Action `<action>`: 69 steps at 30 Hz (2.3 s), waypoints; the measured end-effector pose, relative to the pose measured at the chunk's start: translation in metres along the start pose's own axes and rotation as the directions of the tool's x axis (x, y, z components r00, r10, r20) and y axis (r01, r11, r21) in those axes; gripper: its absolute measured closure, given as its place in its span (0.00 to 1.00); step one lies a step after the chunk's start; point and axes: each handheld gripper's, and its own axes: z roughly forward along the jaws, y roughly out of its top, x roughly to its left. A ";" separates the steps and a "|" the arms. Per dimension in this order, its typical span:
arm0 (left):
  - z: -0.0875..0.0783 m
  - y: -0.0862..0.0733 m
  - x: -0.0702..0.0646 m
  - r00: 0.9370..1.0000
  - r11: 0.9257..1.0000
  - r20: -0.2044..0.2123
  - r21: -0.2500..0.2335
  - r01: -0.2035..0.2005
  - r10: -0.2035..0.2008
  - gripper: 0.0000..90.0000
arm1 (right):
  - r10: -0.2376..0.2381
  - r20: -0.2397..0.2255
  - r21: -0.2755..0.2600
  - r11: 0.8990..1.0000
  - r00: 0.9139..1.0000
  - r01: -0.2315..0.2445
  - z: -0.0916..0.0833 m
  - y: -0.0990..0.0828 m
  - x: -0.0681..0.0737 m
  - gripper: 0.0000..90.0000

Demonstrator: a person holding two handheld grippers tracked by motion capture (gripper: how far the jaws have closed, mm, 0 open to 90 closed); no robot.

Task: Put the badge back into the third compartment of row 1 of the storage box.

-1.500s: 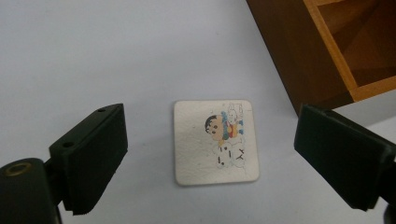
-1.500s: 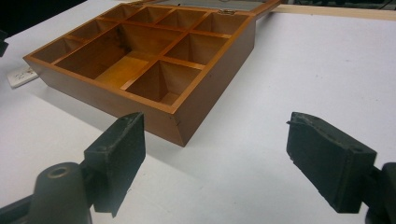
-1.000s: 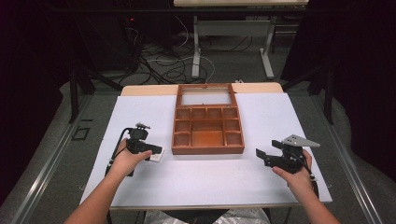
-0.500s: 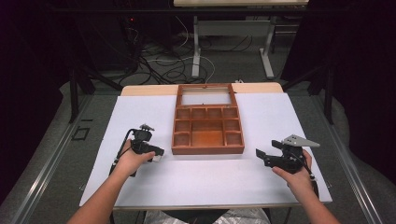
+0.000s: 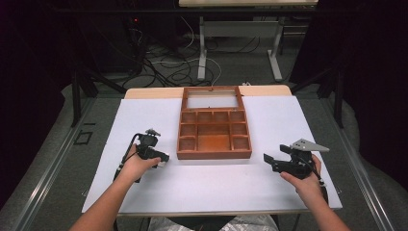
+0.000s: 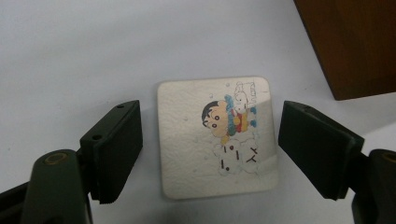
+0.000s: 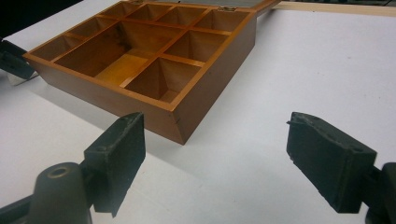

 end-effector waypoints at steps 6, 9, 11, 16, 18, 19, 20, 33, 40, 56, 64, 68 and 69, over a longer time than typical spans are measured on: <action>0.001 0.000 -0.004 0.999 1.000 -0.029 0.009 -0.024 0.024 0.25 | -0.001 0.000 -0.002 1.000 1.000 0.001 0.000 0.000 0.000 0.21; 0.001 0.000 -0.005 0.999 0.999 -0.041 0.016 -0.029 0.030 0.26 | -0.002 0.001 -0.004 1.000 1.000 0.002 0.000 0.000 0.000 0.21; 0.001 0.000 -0.006 0.999 1.000 -0.043 0.019 -0.025 0.026 0.28 | 0.000 -0.001 0.001 1.000 1.000 0.000 0.000 0.000 0.000 0.21; 0.001 0.001 -0.007 0.999 1.000 -0.045 0.022 -0.020 0.021 0.28 | -0.002 0.000 -0.003 1.000 1.000 0.002 0.000 0.000 0.000 0.21; 0.001 0.001 -0.007 0.999 1.000 -0.044 0.021 -0.018 0.019 0.29 | -0.003 0.000 -0.004 1.000 1.000 0.003 0.000 0.000 0.000 0.21; 0.000 0.001 -0.007 0.999 1.000 -0.044 0.024 -0.018 0.019 0.29 | -0.003 0.000 -0.003 1.000 1.000 0.003 0.000 0.000 0.000 0.21; 0.000 0.001 -0.007 0.999 1.000 -0.044 0.025 -0.018 0.019 0.29 | -0.003 0.000 -0.003 1.000 1.000 0.003 0.000 0.000 0.000 0.21; -0.001 0.001 -0.008 0.999 1.000 -0.042 0.024 -0.013 0.014 0.36 | -0.004 0.002 -0.003 1.000 1.000 0.004 0.001 0.000 -0.001 0.21; -0.001 0.000 -0.008 0.999 1.000 -0.042 0.020 -0.012 0.013 0.37 | -0.003 0.003 -0.003 1.000 1.000 0.003 0.001 -0.001 -0.001 0.21; -0.003 -0.002 -0.007 0.999 0.999 -0.027 -0.012 -0.044 0.043 0.37 | -0.005 0.010 -0.001 1.000 1.000 0.005 0.001 -0.001 -0.001 0.21; -0.009 -0.004 -0.006 0.998 0.995 -0.041 -0.083 -0.058 0.055 0.37 | -0.003 0.005 0.001 1.000 1.000 0.003 0.001 0.000 -0.001 0.21; -0.012 -0.005 -0.005 0.997 0.990 -0.044 -0.125 -0.067 0.062 0.37 | -0.005 0.010 -0.003 1.000 1.000 0.005 0.002 0.000 -0.001 0.21; -0.014 -0.005 -0.004 0.997 0.989 -0.045 -0.129 -0.071 0.066 0.37 | -0.005 0.009 -0.001 1.000 1.000 0.005 0.002 0.000 -0.001 0.21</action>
